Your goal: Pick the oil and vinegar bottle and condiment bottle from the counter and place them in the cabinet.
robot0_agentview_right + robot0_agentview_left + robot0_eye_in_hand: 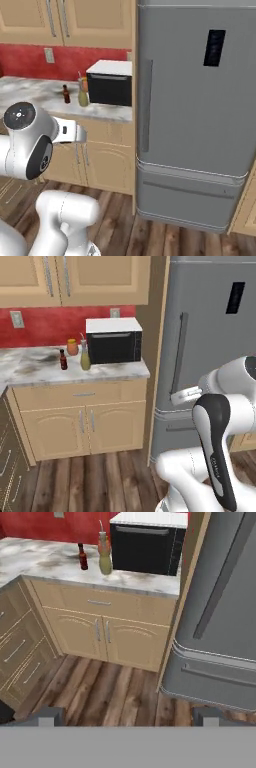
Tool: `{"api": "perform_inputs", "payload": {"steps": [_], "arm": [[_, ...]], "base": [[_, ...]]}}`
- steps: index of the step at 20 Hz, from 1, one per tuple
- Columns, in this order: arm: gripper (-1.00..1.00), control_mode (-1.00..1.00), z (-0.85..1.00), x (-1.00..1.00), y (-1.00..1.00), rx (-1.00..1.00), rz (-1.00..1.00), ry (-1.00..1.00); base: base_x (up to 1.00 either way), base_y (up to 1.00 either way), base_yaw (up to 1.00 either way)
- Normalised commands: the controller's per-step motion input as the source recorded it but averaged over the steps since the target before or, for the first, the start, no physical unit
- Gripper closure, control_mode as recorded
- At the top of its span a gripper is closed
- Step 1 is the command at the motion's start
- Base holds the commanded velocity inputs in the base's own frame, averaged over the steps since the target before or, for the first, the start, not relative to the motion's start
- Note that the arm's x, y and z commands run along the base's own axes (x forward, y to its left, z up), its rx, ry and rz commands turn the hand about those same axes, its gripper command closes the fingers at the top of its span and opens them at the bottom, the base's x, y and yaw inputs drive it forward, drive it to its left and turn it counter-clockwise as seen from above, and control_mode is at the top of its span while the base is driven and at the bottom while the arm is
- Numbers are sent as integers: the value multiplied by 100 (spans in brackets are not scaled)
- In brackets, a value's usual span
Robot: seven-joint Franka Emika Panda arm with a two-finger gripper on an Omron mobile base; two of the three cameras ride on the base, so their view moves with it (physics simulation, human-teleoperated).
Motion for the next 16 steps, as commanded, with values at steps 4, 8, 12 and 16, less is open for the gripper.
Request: {"api": "perform_inputs", "payload": {"steps": [4,8,12,16], "arm": [[-100,100,0,0,0,0,0,0],[-100,100,0,0,0,0,0,0],[-100,100,0,0,0,0,0,0],[-100,100,0,0,0,0,0,0]], "base": [[100,62,-7],[100,63,-5],[100,62,-3],[97,53,-2]]}}
